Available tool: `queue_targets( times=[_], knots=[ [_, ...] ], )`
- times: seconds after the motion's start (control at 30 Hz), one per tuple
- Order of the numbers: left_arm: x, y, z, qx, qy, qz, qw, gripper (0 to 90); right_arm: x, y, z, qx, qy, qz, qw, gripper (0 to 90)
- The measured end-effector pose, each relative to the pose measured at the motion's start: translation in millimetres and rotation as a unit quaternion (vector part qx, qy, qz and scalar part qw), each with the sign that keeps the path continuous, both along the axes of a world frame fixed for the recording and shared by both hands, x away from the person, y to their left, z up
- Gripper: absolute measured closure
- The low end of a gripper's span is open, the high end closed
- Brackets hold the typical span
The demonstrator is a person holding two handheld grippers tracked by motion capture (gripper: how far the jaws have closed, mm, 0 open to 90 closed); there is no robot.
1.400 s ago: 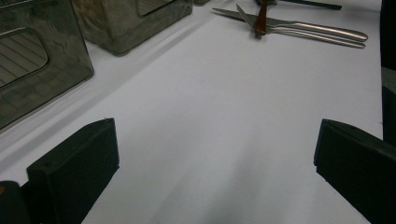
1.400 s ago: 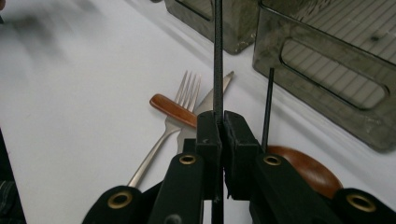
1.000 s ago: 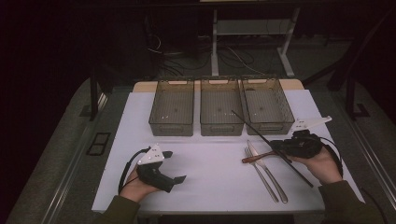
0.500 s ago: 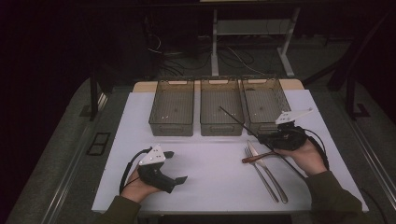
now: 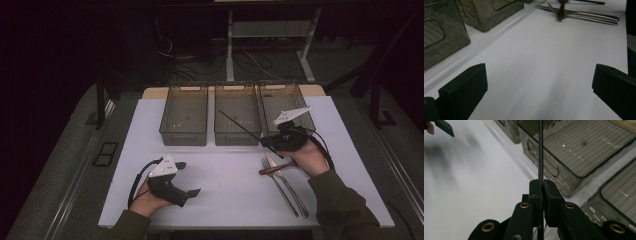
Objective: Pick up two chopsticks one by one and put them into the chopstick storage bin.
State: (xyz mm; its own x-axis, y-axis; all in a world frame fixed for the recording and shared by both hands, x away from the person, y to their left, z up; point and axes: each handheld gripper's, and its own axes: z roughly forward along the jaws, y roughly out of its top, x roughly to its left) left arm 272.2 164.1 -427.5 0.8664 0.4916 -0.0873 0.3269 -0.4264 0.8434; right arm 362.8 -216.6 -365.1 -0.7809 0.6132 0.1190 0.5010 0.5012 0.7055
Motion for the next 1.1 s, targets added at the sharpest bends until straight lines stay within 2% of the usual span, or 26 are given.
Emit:
queue_targets(
  times=[0.3,0.77,1.1],
  knots=[
    [-0.2,-0.8,-0.2,0.002,-0.002,-0.003,1.0,0.0,20.1,29.4,5.6,-0.004,0.01,0.006,0.9999,84.4],
    [-0.4,-2.0,-0.2,0.001,-0.001,-0.004,1.0,0.0,44.4,60.2,15.9,-0.009,0.013,-0.003,0.9999,84.4],
    [-0.4,-1.9,0.4,0.0,-0.005,-0.007,1.0,0.0,67.5,95.7,18.5,-0.018,0.026,-0.007,0.9995,84.4]
  ],
)
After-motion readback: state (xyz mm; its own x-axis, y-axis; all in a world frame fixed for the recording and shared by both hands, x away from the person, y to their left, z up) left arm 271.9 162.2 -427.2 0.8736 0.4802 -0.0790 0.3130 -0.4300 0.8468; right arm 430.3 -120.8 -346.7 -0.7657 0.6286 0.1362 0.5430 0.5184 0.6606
